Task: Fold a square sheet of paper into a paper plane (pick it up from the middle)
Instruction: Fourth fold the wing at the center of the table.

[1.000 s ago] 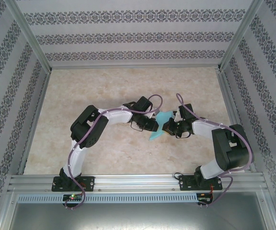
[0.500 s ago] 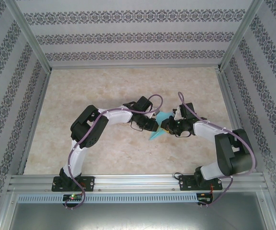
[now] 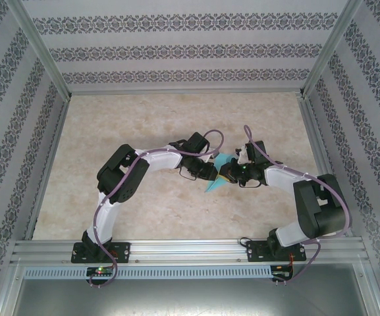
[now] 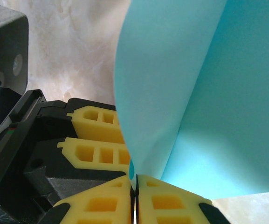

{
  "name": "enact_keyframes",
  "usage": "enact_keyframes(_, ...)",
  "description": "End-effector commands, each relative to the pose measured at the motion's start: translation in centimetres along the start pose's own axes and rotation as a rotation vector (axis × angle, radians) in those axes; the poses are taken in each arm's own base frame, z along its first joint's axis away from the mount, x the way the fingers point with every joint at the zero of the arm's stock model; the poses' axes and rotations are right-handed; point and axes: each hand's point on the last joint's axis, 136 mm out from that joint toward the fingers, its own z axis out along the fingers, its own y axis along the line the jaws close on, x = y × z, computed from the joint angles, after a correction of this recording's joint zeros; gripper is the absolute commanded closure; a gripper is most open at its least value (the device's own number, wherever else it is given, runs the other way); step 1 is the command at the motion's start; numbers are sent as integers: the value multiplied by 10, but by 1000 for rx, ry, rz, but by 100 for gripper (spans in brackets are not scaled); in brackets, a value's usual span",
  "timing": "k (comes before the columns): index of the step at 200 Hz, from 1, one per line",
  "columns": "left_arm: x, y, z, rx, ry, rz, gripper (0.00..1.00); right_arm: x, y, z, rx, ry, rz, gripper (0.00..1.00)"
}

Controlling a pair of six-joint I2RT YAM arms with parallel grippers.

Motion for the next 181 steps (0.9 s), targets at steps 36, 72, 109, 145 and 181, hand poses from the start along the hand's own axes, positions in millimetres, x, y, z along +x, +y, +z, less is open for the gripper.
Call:
enact_keyframes(36, 8, 2, -4, 34, 1, -4, 79, -7, -7, 14, 28, 10, 5, 92)
enact_keyframes(72, 2, -4, -13, 81, -35, -11, 81, -9, -6, 12, 26, 4, 2, 94)
enact_keyframes(109, -2, -3, -19, 96, -49, -26, 83, -9, -7, 7, 29, -3, -1, 95)
enact_keyframes(145, -5, -6, -21, 117, -52, -33, 84, -5, -8, 0, 45, -6, -9, 95)
enact_keyframes(181, -11, -11, -25, 124, -59, -29, 84, -2, -12, -1, 56, -4, -8, 96)
